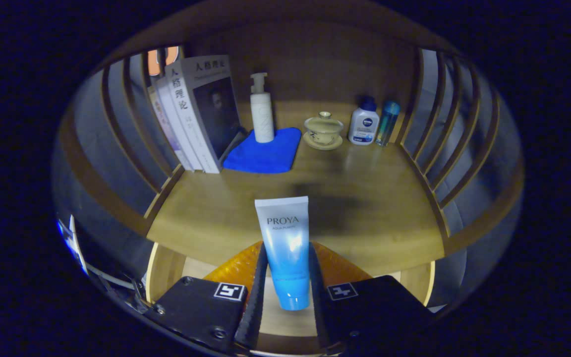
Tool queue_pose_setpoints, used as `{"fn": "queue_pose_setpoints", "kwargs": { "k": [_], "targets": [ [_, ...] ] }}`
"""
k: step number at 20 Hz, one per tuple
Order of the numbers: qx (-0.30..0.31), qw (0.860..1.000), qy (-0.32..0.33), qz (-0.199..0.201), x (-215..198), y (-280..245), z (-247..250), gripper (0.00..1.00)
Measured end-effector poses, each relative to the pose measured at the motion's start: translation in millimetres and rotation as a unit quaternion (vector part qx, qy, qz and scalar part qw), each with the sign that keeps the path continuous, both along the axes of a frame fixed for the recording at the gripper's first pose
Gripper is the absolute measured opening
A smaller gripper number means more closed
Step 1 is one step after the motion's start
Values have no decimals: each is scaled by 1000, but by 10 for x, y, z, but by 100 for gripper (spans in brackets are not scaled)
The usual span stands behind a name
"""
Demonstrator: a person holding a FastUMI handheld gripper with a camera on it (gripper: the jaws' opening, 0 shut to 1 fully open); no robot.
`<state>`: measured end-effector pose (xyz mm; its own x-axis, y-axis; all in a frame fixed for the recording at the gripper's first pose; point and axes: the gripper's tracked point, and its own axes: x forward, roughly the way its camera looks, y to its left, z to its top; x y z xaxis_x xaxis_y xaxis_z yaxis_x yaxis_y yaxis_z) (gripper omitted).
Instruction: Pull open the drawer, take out the items inside it, and place them on the countertop above the cabinet.
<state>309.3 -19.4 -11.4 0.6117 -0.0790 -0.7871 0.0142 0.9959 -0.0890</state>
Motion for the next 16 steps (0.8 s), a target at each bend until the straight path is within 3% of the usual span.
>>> {"fn": "queue_pose_setpoints", "kwargs": {
  "k": [4,9,16],
  "targets": [
    [-10,1000,4,-12,327,34,-82,47],
    [-66,997,25,-14,580,-94,-287,47],
    [-67,997,33,-35,730,-182,-526,47]
  ]
}}
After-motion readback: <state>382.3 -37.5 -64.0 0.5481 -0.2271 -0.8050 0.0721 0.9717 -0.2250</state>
